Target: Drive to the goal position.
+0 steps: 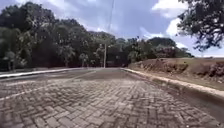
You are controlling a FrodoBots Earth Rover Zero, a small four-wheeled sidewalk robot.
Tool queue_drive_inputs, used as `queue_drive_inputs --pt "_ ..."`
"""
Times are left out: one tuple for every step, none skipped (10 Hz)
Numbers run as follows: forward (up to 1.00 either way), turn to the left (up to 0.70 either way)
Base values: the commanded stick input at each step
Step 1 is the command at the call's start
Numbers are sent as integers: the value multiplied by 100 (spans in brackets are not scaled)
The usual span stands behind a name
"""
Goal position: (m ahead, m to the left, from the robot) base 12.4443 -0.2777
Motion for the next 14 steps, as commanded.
queue_drive_inputs --pt "100 0" --pt "100 0" --pt "100 0" --pt "100 0" --pt "100 0" --pt "100 0" --pt "100 0" --pt "100 0" --pt "100 0" --pt "100 0" --pt "100 0" --pt "100 0" --pt "100 0" --pt "100 0"
